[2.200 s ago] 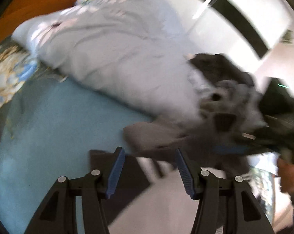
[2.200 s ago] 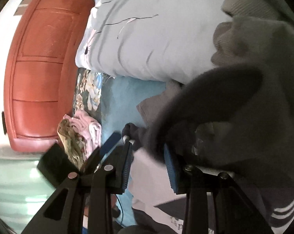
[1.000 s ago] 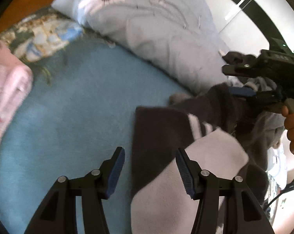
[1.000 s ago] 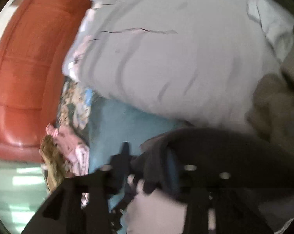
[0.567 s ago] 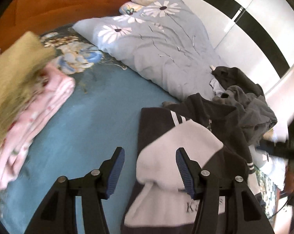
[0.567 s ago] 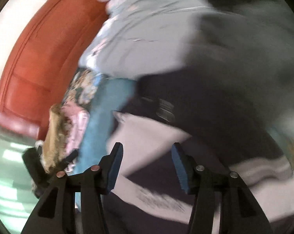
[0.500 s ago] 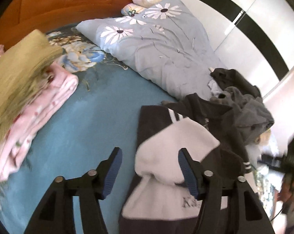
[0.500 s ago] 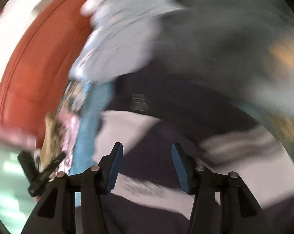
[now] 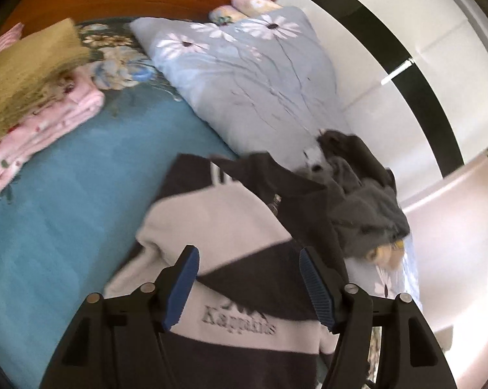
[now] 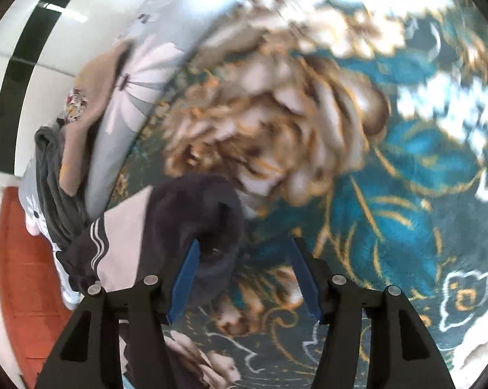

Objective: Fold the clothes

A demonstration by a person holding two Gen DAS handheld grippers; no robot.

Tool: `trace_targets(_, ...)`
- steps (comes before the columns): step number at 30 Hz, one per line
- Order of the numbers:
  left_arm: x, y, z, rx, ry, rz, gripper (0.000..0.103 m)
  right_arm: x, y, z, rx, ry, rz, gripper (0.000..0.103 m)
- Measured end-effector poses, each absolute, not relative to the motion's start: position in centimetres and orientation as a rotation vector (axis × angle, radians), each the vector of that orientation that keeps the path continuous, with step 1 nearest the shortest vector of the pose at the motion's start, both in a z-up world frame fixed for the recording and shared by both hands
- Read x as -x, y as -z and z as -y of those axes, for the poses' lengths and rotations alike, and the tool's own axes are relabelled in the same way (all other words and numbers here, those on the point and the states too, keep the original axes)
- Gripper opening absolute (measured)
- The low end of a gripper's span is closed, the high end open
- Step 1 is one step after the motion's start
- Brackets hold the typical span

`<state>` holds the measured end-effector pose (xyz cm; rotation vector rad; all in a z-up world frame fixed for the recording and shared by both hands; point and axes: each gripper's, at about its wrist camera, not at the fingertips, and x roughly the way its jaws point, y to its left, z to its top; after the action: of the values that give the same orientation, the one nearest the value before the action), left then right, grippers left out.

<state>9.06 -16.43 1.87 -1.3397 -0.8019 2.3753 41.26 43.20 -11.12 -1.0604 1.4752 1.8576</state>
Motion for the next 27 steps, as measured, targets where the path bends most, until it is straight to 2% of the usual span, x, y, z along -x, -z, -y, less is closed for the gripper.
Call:
trace_targets(4,-10.4,-1.7,14.3,1.349,-2.346,0.787,0.069,-40.8,12.3,-42.9,0.944,-1.877,-1.591,0.061)
trace_targets(8,-11.4,-1.3,13.6,1.353,-2.348,0.799,0.069,-38.7,12.2,-42.4,0.945,-1.901,-1.604,0.061)
trace_targets(9,-11.6,-1.3,13.8,1.351,-2.355,0.806,0.069,-38.4,11.9,-42.2,0.951,-1.907,-1.568,0.053)
trace_targets(10,-11.6,-1.3,14.1,1.349,-2.359,0.813,0.069,-38.0,11.5,-42.1,0.956,-1.912,-1.532,0.033)
trace_targets(13,-11.6,-2.3,16.3,1.312,-2.386,0.828,0.069,-36.2,8.9,-41.6,0.954,-1.982,-1.427,0.022)
trace_targets(17,-11.3,-3.9,20.5,1.276,-2.471,0.804,0.069,-30.7,1.0,-39.1,0.899,-2.254,-1.295,0.020)
trace_targets(20,-11.2,-3.8,24.2,1.275,-2.531,0.816,0.069,-24.7,-5.1,-35.1,0.837,-2.513,-1.356,0.019)
trace_targets(24,-11.6,-1.5,28.6,1.278,-2.521,0.969,0.069,-15.4,-8.5,-27.8,0.881,-2.712,-1.521,0.018)
trace_targets(27,-12.0,0.8,31.0,1.322,-2.517,1.048,0.069,-9.1,-8.6,-20.7,1.046,-2.799,-1.501,0.017)
